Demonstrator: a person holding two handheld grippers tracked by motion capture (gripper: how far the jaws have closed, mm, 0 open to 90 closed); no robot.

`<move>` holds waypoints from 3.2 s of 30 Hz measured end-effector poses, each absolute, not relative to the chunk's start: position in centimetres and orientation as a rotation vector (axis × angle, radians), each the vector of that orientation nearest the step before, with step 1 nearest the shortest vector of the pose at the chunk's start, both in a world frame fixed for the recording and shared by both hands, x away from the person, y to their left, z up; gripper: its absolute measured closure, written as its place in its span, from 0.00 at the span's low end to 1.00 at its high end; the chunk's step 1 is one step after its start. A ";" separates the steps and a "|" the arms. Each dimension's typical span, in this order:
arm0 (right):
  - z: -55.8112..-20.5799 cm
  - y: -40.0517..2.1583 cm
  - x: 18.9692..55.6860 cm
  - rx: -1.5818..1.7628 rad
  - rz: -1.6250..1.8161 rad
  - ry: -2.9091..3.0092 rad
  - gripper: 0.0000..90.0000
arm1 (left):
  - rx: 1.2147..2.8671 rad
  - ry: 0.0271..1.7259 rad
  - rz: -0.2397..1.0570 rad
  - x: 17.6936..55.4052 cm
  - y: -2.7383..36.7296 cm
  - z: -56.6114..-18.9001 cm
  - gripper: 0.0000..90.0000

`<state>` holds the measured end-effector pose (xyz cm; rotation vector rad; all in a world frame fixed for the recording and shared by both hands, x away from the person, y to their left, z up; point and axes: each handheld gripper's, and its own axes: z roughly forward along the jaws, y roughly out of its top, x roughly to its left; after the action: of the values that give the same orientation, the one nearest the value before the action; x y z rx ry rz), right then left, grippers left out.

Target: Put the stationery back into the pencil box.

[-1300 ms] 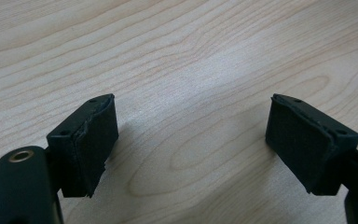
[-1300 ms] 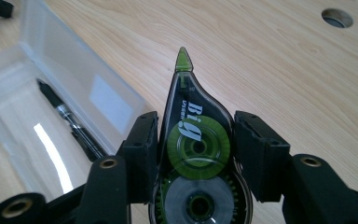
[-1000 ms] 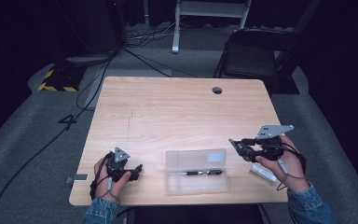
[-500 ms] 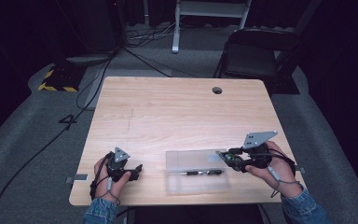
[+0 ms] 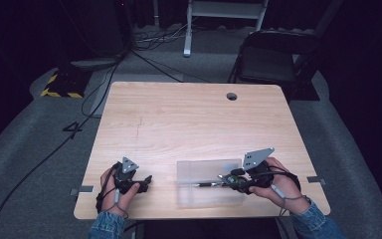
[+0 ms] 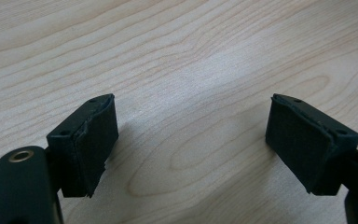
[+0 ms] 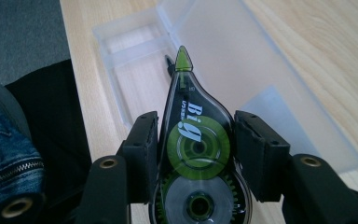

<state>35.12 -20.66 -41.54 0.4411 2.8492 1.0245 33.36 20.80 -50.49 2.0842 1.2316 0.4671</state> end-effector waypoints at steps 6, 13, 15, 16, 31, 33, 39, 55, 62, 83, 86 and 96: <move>-42.4 -19.9 35.0 0.401 0.992 2.891 0.58 | 2.083 1.232 0.469 33.4 20.8 -50.5 0.19; -43.3 -19.5 35.2 0.386 0.968 2.917 0.58 | 2.083 1.232 0.469 33.4 20.8 -50.5 0.19; -43.6 -19.3 35.2 0.382 0.964 2.926 0.58 | 2.083 1.232 0.469 33.4 20.8 -50.5 0.19; -43.7 -19.3 35.2 0.383 0.962 2.927 0.58 | 2.083 1.232 0.469 33.4 20.8 -50.5 0.19; -45.2 -18.7 35.7 0.369 0.934 2.961 0.58 | 2.084 1.232 0.467 33.4 20.8 -50.5 0.19; -45.3 -18.6 35.7 0.365 0.929 2.970 0.58 | 2.084 1.232 0.466 33.4 20.8 -50.5 0.19; -45.6 -18.6 35.7 0.366 0.920 2.984 0.58 | 2.084 1.232 0.466 33.4 20.8 -50.5 0.19; -46.2 -18.5 35.4 0.384 0.899 3.028 0.58 | 2.084 1.232 0.467 33.4 20.8 -50.5 0.19; -46.5 -18.5 35.4 0.382 0.894 3.060 0.57 | 2.084 1.233 0.466 33.4 20.8 -50.5 0.19; -46.4 -18.6 35.4 0.398 0.934 3.085 0.55 | 2.085 1.234 0.464 33.4 20.7 -50.5 0.18; -46.3 -18.3 35.3 0.357 0.959 3.075 0.49 | 2.084 1.233 0.466 33.4 20.7 -50.5 0.18; -46.8 -17.2 34.7 0.298 0.992 3.068 0.39 | 2.084 1.233 0.466 33.4 20.7 -50.5 0.18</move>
<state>34.66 -17.16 -46.76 0.2976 3.0677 0.9925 33.41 20.74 -50.51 2.0838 1.2325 0.4657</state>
